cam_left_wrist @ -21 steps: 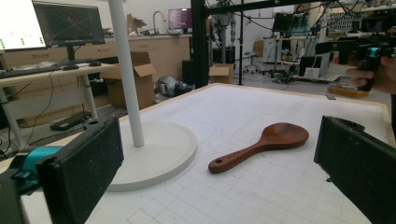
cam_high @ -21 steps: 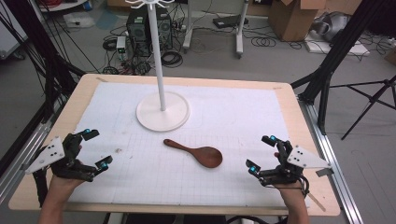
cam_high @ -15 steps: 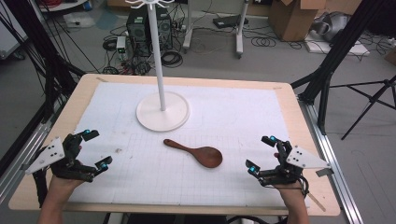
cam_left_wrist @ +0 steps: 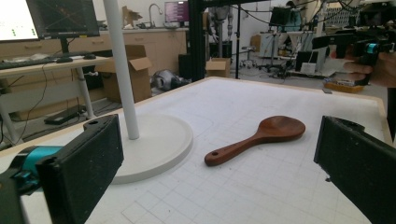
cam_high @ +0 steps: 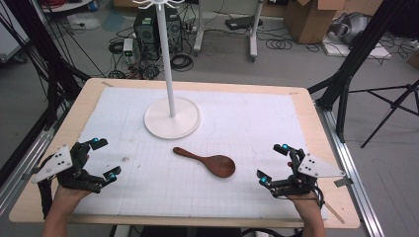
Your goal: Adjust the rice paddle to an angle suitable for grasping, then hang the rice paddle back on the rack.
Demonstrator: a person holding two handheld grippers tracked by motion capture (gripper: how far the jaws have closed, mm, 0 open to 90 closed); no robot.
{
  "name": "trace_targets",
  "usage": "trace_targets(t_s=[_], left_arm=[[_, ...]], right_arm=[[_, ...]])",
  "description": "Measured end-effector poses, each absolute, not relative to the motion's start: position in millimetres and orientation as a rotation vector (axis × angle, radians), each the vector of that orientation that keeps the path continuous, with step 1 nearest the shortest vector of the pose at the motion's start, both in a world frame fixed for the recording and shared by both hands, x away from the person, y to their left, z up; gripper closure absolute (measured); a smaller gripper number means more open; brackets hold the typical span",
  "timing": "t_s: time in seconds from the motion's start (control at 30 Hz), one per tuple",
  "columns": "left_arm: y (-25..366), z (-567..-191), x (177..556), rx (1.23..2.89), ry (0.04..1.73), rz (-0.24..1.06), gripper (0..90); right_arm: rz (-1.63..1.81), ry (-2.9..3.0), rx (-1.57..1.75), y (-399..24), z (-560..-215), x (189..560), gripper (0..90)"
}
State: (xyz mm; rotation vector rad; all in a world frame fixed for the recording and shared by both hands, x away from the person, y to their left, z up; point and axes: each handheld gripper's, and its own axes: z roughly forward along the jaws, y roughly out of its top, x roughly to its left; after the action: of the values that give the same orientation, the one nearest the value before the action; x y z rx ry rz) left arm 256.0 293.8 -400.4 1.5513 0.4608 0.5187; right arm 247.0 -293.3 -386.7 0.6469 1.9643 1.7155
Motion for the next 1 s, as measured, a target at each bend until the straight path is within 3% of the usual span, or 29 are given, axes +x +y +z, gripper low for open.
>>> trace_targets(t_s=[0.5, 1.0], left_arm=[[297, -402, 257, 1.539, 0.479, 0.512, 1.8], [299, -402, 254, 1.545, 0.491, 0.53, 1.7]], right_arm=[[1.7, 1.991, 0.655, -294, -388, 248, 2.6], [1.62, 2.107, 0.639, -269, -380, 268, 2.6]])
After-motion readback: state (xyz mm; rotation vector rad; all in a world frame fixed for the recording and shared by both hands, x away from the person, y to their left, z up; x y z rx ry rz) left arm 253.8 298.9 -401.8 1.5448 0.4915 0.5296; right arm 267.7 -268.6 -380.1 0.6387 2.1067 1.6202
